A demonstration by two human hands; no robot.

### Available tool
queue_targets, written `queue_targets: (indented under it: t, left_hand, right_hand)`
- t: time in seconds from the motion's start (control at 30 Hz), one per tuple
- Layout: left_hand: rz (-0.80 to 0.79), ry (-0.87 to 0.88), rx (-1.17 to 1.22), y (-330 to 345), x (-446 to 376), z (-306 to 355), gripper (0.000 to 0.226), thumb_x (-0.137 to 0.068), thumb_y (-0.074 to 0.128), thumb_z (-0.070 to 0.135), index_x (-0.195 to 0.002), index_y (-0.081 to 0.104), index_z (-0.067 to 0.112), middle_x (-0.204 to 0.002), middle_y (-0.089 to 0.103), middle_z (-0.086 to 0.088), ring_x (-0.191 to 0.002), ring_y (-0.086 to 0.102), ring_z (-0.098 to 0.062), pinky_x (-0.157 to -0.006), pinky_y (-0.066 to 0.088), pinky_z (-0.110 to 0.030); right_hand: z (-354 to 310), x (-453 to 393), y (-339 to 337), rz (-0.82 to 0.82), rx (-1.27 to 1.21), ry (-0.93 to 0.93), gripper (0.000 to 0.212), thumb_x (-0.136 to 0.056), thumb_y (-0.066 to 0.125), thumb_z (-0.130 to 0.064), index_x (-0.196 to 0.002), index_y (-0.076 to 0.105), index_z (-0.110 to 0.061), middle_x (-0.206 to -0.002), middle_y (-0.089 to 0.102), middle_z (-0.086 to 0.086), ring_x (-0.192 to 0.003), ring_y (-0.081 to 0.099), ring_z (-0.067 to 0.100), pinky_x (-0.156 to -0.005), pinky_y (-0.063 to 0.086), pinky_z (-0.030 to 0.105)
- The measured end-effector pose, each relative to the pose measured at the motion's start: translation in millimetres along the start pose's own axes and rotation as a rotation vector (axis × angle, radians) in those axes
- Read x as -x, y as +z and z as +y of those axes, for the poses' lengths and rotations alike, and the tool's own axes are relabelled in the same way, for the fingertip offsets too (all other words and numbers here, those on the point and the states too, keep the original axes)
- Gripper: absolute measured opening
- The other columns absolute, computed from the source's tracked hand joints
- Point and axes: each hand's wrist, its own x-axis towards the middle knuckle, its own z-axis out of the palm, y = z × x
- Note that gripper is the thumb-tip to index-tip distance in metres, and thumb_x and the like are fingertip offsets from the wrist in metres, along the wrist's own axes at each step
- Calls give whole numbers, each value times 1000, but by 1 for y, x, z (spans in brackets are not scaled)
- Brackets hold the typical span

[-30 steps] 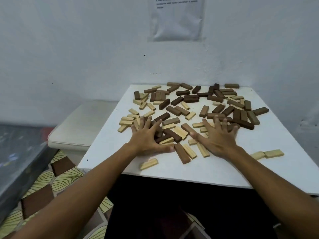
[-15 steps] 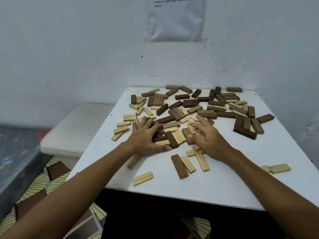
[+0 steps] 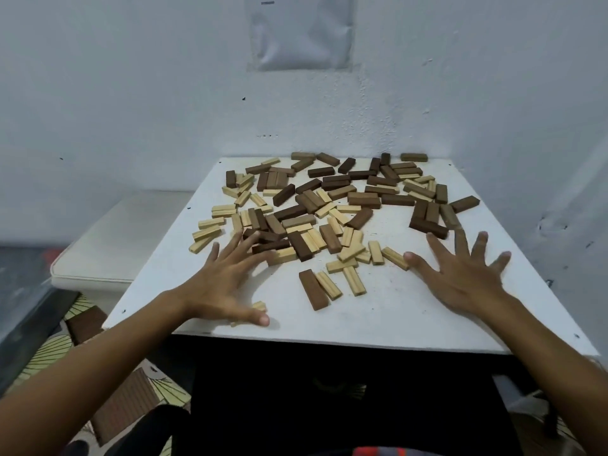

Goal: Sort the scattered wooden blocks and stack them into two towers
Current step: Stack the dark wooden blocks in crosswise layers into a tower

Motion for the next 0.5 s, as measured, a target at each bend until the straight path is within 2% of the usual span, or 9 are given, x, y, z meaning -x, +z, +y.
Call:
queue_targets:
  t: [0.07, 0.13, 0.27, 0.5]
  left_hand:
    - [-36, -30, -8, 7, 2, 6, 109, -46, 38, 103, -140, -2, 63, -157, -28, 12, -141, -35, -15, -115, -15, -56]
    - [-28, -71, 6, 11, -2, 11, 107, -48, 36, 103, -139, -2, 63, -156, -29, 12, -142, -33, -15, -116, -11, -58]
    - [73, -146, 81, 15, -9, 25, 116, -51, 31, 102, -151, 12, 46, -160, -19, 9, -145, -26, -15, -118, -9, -54]
    - [182, -219, 160, 21, -19, 30, 96, -66, 31, 91, -148, 29, 41, -163, 1, 6, -149, -11, -17, -119, -1, -53]
  right_hand:
    - [1, 3, 8, -23, -8, 14, 95, -68, -10, -87, -152, -2, -42, -162, -16, 6, -146, -17, 38, -112, -6, 67]
    - [-7, -1, 12, -1, -20, -8, 98, -66, -13, -86, -152, 1, -41, -162, -13, 7, -148, -12, 36, -114, -5, 64]
    - [-35, -6, 14, 88, -108, -124, 94, -73, -7, -81, -154, 10, -35, -163, -4, 12, -149, -4, 34, -117, 0, 58]
    - [-88, -19, 20, 164, -202, -310, 71, -94, 16, -66, -153, 20, -27, -162, 10, 14, -149, 5, 33, -119, 5, 50]
